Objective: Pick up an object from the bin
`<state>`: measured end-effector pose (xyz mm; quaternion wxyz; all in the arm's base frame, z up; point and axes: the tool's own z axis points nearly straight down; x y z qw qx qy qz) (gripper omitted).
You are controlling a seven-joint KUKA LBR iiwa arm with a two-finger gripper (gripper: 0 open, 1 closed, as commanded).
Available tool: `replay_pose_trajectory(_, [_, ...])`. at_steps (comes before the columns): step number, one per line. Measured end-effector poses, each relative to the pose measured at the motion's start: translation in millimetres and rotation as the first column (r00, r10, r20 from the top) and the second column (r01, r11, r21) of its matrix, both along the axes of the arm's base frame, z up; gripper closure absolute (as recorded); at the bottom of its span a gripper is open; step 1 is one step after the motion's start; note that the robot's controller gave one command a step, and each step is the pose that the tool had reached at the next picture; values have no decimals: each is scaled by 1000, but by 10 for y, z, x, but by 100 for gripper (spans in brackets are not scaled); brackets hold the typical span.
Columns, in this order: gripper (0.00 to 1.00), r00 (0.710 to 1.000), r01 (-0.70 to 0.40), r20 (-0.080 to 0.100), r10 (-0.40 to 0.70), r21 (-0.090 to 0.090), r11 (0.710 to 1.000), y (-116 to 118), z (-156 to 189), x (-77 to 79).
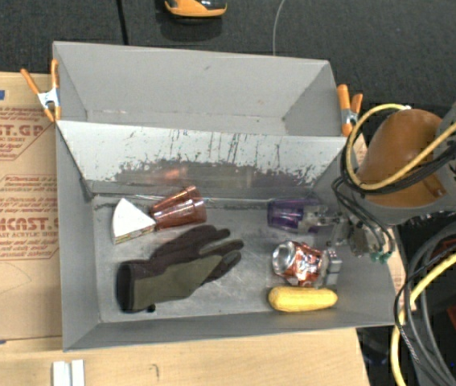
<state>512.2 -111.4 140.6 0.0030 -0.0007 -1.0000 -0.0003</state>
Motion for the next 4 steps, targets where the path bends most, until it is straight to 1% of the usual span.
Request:
replay_pose_trajectory(1, [0,1000,-1,7,1,-1,1000,4,44,14])
replay_pose_trajectory(2, [100,997,72,29,-72,-3,997,29,-657,-153])
replay_pose_trajectory(3, [100,997,72,24,-72,-3,997,32,-663,-166])
replay_pose_trajectory(4, [100,997,72,8,-72,0,997,90,259,155])
